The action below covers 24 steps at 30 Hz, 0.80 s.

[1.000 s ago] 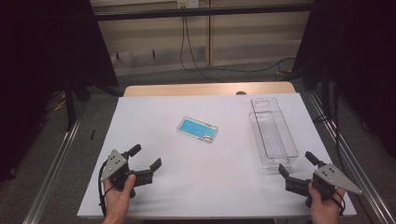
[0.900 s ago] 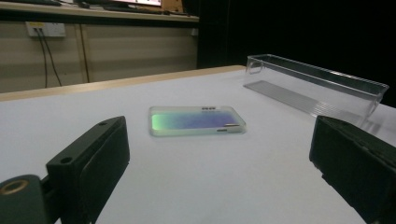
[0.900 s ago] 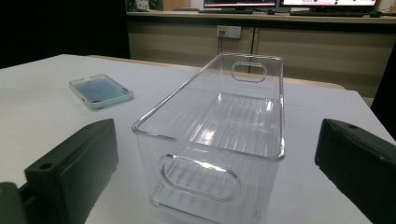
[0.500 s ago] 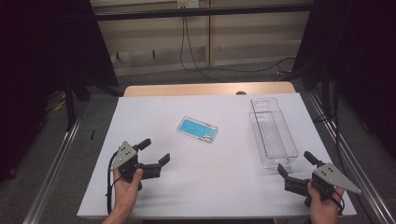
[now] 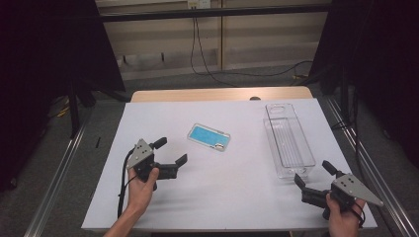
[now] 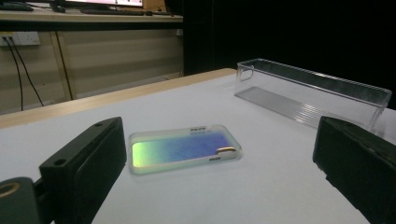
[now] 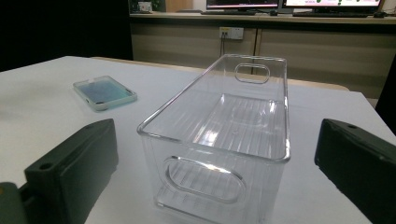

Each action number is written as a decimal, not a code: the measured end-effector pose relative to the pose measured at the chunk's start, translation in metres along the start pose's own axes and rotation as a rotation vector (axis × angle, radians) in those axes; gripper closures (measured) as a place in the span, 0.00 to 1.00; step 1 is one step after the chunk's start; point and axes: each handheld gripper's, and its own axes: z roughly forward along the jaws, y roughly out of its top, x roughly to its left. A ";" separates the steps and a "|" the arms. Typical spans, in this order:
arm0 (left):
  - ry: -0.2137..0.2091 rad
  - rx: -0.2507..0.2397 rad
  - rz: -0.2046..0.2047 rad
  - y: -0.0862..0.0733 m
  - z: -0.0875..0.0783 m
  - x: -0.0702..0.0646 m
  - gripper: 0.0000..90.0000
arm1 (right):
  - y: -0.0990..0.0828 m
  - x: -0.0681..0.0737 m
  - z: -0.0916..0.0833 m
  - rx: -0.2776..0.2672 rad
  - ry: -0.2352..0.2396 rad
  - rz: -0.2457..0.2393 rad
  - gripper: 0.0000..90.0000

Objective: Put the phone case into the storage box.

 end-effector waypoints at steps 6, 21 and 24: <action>-0.044 0.006 0.001 0.010 0.014 -0.008 0.03 | -0.001 0.000 0.001 0.006 -0.005 -0.001 0.00; -0.054 -0.037 0.041 0.030 0.046 -0.012 0.02 | 0.000 -0.001 0.000 0.005 0.001 0.001 0.00; -0.040 -0.020 0.046 0.031 0.051 -0.010 0.02 | -0.001 -0.001 -0.001 0.007 0.003 0.000 0.00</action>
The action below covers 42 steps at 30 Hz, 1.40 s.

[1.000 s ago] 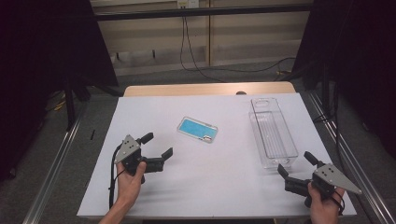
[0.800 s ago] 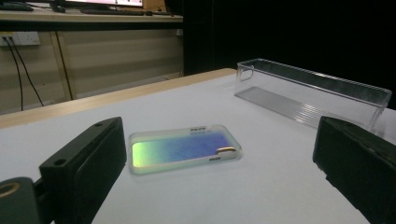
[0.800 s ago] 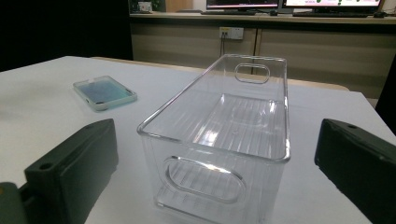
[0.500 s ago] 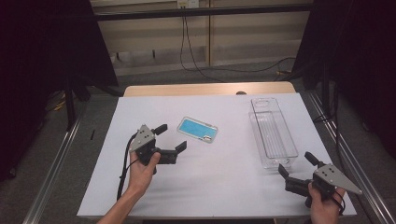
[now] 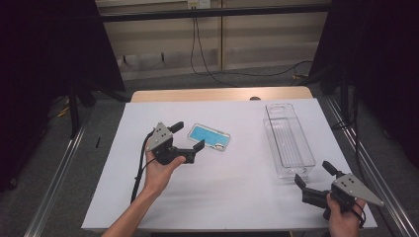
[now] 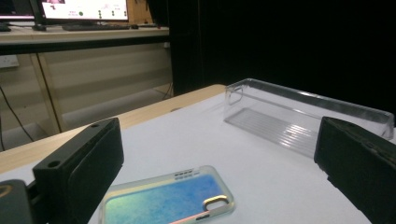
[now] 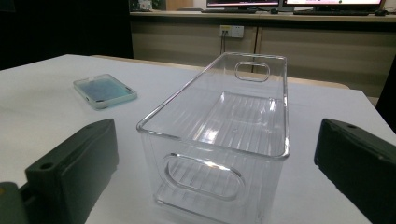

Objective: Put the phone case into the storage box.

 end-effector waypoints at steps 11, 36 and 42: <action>0.016 0.021 0.049 0.006 0.024 0.009 0.02 | 0.000 0.000 0.000 -0.006 0.000 0.003 0.00; 0.069 -0.012 0.016 0.015 0.058 0.040 0.06 | 0.000 -0.002 -0.002 -0.005 -0.001 0.003 0.00; 0.091 -0.007 0.000 0.011 0.067 0.051 0.06 | 0.000 -0.002 -0.002 -0.005 0.000 0.003 0.00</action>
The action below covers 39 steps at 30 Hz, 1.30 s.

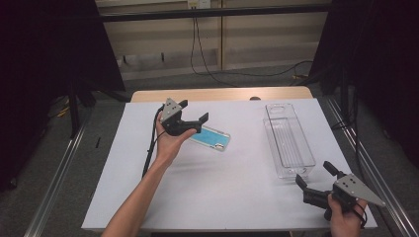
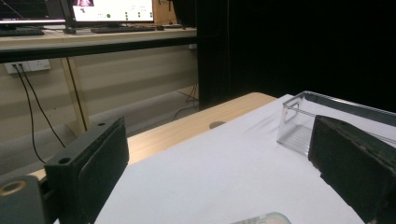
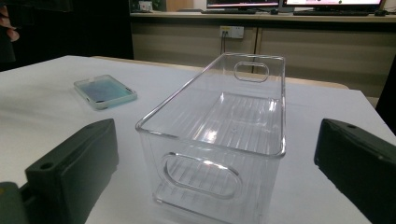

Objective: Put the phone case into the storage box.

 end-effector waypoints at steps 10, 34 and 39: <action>0.019 -0.009 0.022 0.007 0.021 0.006 0.12 | 0.000 0.000 0.000 0.000 0.006 0.000 0.00; 0.008 0.032 0.013 0.003 0.041 0.014 0.69 | 0.000 0.000 -0.002 -0.004 0.006 0.001 0.00; -0.011 0.035 0.000 0.003 0.041 0.014 0.88 | 0.000 0.000 -0.002 -0.005 0.005 0.001 0.00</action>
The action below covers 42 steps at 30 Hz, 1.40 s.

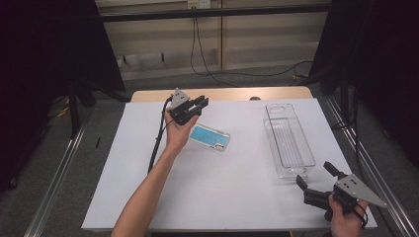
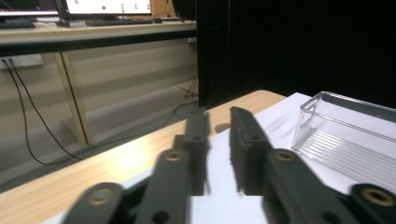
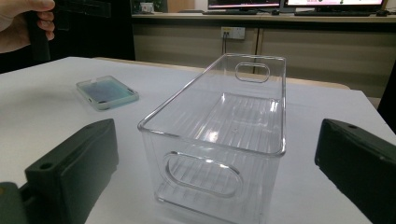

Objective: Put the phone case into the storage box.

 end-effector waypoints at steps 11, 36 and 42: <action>0.001 0.078 -0.003 -0.003 0.004 0.003 1.00 | 0.000 0.000 0.000 -0.002 0.002 -0.001 0.00; -0.095 0.342 -0.069 -0.004 0.026 0.011 1.00 | 0.000 0.000 0.000 0.001 0.006 0.002 0.00; -0.094 0.410 -0.084 -0.006 0.029 0.014 1.00 | 0.000 0.000 0.000 0.000 0.007 0.002 0.00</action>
